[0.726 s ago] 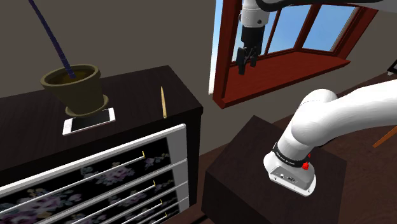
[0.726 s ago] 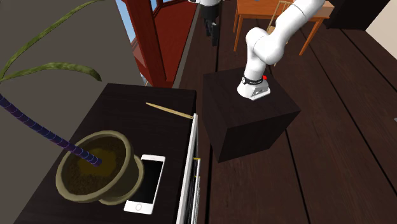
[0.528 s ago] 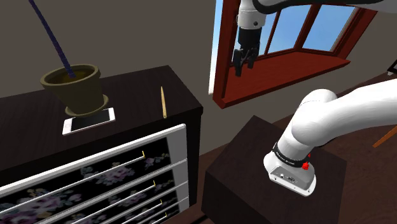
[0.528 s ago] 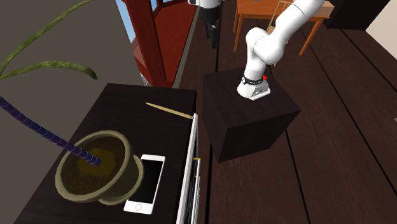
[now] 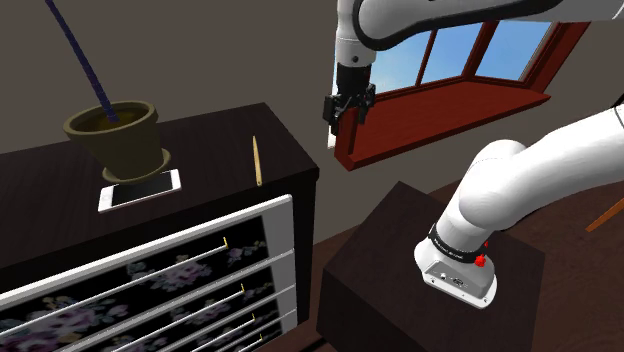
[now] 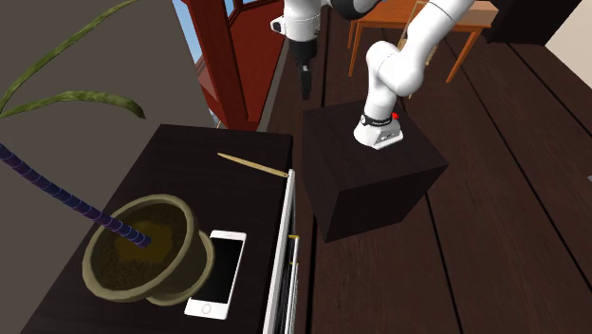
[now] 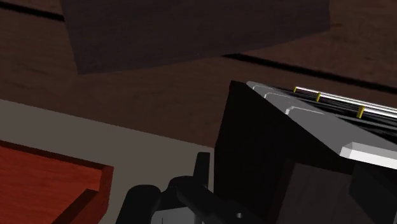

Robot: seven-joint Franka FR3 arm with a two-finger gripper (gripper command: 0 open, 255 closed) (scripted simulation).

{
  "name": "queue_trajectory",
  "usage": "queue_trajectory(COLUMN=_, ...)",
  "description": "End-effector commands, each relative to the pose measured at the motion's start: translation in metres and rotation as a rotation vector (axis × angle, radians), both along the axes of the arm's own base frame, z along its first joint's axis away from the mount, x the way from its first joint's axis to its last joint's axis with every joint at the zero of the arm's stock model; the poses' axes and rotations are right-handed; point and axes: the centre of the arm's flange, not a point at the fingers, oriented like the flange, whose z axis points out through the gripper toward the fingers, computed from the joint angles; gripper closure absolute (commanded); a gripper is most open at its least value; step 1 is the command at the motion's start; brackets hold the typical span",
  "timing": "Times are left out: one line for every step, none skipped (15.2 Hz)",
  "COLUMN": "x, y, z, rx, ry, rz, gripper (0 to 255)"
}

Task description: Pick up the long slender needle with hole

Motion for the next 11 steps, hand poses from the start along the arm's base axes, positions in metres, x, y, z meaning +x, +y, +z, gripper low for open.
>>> queue_trajectory(x=0.016, y=0.021, z=-0.010, rx=0.004, ry=-0.012, rz=-0.046, gripper=0)
queue_trajectory(x=0.023, y=0.030, z=-0.015, rx=0.005, ry=-0.018, rz=-0.067, gripper=0)
queue_trajectory(x=0.031, y=0.038, z=-0.019, rx=0.006, ry=-0.023, rz=-0.089, gripper=0)
queue_trajectory(x=0.039, y=0.047, z=-0.023, rx=0.008, ry=-0.029, rz=-0.110, gripper=0)
queue_trajectory(x=0.047, y=0.055, z=-0.027, rx=0.009, ry=-0.034, rz=-0.132, gripper=0)
queue_trajectory(x=0.056, y=0.063, z=-0.032, rx=0.010, ry=-0.040, rz=-0.153, gripper=0)
queue_trajectory(x=0.064, y=0.071, z=-0.036, rx=0.011, ry=-0.045, rz=-0.174, gripper=0)
queue_trajectory(x=0.073, y=0.079, z=-0.040, rx=0.012, ry=-0.051, rz=-0.196, gripper=0)
queue_trajectory(x=0.082, y=0.086, z=-0.043, rx=0.013, ry=-0.056, rz=-0.217, gripper=0)
queue_trajectory(x=0.091, y=0.094, z=-0.047, rx=0.015, ry=-0.062, rz=-0.239, gripper=0)
queue_trajectory(x=0.100, y=0.101, z=-0.051, rx=0.016, ry=-0.067, rz=-0.260, gripper=0)
